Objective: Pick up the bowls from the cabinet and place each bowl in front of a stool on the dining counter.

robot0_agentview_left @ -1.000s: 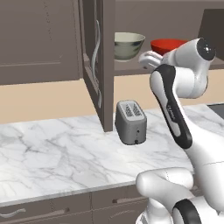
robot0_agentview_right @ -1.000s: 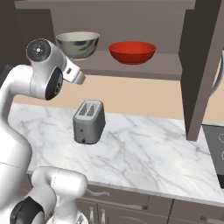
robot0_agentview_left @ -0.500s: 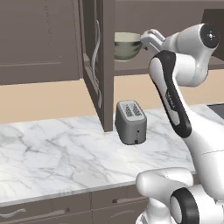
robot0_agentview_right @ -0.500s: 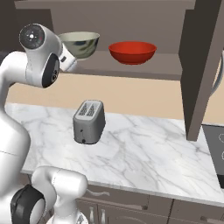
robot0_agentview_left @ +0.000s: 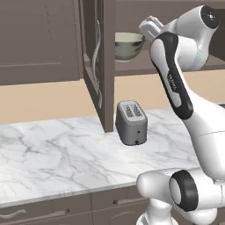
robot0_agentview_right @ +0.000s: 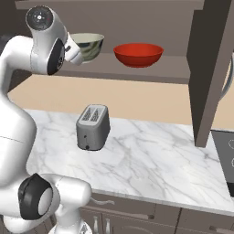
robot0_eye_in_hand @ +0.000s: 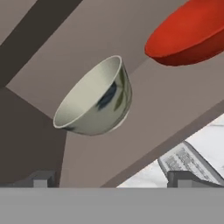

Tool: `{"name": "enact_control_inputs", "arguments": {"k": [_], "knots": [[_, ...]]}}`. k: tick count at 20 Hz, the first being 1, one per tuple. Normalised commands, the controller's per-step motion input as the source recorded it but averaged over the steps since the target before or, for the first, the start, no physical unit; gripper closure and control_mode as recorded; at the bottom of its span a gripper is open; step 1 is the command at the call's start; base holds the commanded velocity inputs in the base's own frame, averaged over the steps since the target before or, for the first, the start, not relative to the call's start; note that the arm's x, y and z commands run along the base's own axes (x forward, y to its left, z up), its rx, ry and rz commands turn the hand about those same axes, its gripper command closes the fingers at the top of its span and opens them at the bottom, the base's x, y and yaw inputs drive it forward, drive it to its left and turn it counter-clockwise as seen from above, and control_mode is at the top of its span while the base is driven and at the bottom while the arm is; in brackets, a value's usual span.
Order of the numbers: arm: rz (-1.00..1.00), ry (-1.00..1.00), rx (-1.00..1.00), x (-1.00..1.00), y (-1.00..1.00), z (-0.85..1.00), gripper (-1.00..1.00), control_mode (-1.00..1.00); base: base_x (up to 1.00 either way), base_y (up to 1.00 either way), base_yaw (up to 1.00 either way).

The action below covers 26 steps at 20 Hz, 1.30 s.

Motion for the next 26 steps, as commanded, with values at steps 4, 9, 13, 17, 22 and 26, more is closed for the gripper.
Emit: {"name": "enact_control_inputs", "arguments": {"k": [4,9,13,17,22,26], "knots": [[0.07,0.03,0.00,0.23,0.32,-0.05,-1.00,-1.00,0.00,0.00,0.00],[0.01,0.08,0.00,0.50,0.11,-0.08,-1.00,-1.00,0.00,0.00,0.00],[0.00,0.10,0.00,0.60,0.00,-0.14,-1.00,-1.00,0.00,0.00,0.00],[-0.01,0.08,-0.01,0.60,0.00,-0.09,-1.00,-1.00,0.00,0.00,0.00],[-0.01,0.03,0.00,0.56,0.00,-0.05,-1.00,-1.00,0.00,0.00,0.00],[-0.01,0.01,0.00,0.49,0.00,-0.08,-1.00,-1.00,0.00,0.00,0.00]]}}
